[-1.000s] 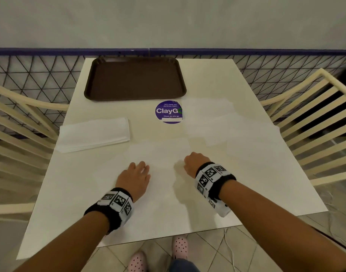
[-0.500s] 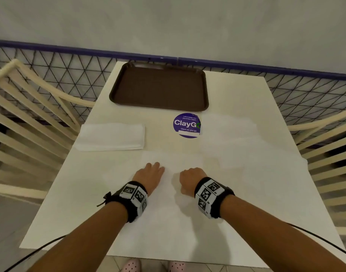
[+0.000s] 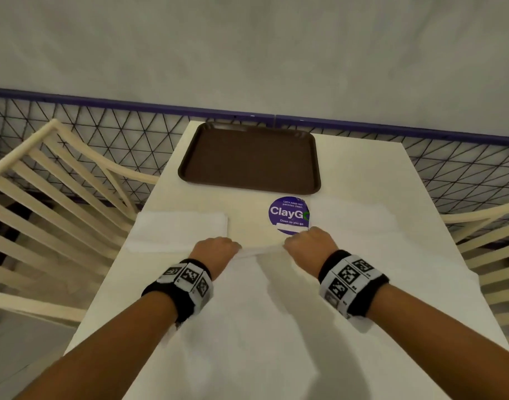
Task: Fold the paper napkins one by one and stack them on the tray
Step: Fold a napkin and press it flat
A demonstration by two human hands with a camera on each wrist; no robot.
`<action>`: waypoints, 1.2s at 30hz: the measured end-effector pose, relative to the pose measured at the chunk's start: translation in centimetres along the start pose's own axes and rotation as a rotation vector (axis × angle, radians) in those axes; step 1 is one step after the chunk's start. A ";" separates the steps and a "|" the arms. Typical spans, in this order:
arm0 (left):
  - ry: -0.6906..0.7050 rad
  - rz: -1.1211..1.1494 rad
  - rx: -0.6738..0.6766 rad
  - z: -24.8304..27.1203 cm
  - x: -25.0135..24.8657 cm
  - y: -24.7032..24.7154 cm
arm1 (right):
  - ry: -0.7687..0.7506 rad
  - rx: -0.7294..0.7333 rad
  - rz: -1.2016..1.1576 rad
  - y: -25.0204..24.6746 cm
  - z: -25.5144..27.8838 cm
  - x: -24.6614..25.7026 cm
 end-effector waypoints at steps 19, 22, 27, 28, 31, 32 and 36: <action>-0.098 -0.030 -0.214 3.2 19.4 0.2 | 0.038 -0.137 -0.184 -4.4 -13.1 11.2; 0.016 -0.047 -0.272 3.8 18.6 3.1 | 0.038 -0.060 -0.231 -1.5 -12.7 13.0; 0.039 -0.025 -0.236 3.6 19.0 6.9 | 0.072 -0.135 -0.252 -0.1 -12.7 14.4; 0.043 -0.006 -0.232 3.8 19.0 7.4 | 0.067 -0.078 -0.295 0.6 -12.5 14.7; 0.075 0.033 -0.222 4.5 18.3 7.1 | 0.055 0.106 -0.330 2.9 -11.7 15.0; 0.095 0.021 -0.216 4.6 18.1 6.8 | 0.062 0.112 -0.338 3.1 -11.7 14.9; 0.051 0.051 -0.121 5.5 17.6 6.0 | 0.083 0.118 -0.392 3.6 -10.6 14.1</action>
Point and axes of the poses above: each hand's wrist, its own z-axis away from the middle knuckle, its own y-axis out of the palm, x = y × z, the point moved 8 cm from there along -z, towards the middle knuckle, and after that the axes turned 11 degrees about -x, right-handed, at the moved point
